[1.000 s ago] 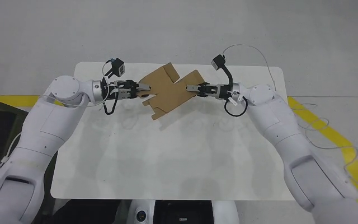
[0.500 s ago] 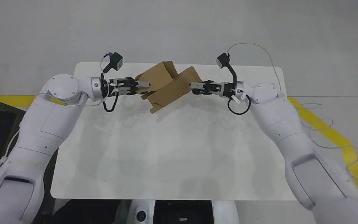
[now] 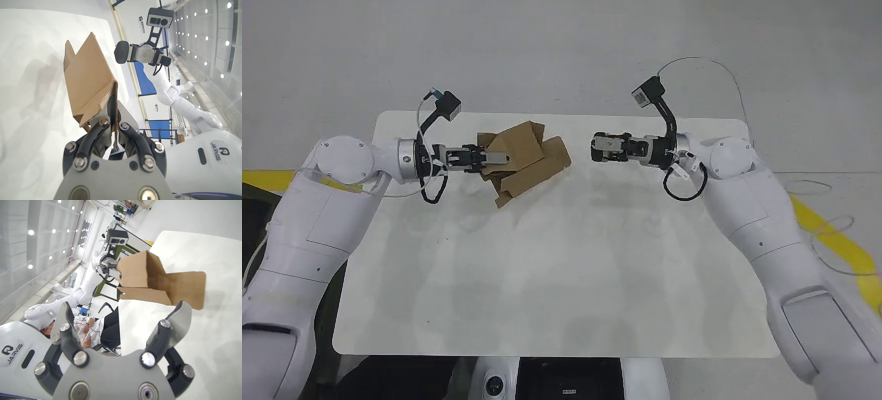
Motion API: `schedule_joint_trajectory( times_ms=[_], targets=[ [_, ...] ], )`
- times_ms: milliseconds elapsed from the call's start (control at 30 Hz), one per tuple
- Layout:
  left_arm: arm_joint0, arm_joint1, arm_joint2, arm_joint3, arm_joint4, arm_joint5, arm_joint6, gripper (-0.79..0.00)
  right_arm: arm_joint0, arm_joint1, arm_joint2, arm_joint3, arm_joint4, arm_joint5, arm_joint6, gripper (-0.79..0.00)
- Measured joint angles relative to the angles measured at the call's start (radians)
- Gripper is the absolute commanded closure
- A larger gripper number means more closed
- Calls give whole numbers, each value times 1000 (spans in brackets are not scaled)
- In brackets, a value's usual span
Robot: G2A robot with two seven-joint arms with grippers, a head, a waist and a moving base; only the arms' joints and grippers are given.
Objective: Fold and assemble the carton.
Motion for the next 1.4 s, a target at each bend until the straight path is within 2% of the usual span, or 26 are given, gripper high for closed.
schedule_joint_trajectory(
  times_ms=[100,200,233,567,900,1400],
  targets=[
    [8,1,-5,-14,-6,-20,-31,0,-18,7,-9,-55,48,22,22,-511],
    [16,1,-8,-26,-10,-30,-59,0,-27,10,-23,-90,72,33,33,-471],
    [18,1,-8,-29,-13,-33,-67,0,-29,11,-27,-98,79,35,35,-406],
    [36,0,-13,-58,-37,-53,-132,0,-32,14,-75,-99,105,28,28,-388],
    [41,-7,-9,-76,-87,-45,-185,0,-9,13,-148,-67,40,-4,-4,-379],
    [43,-16,-9,-83,-107,-29,-210,0,30,-3,-240,-23,49,-34,-34,-363]
  ],
)
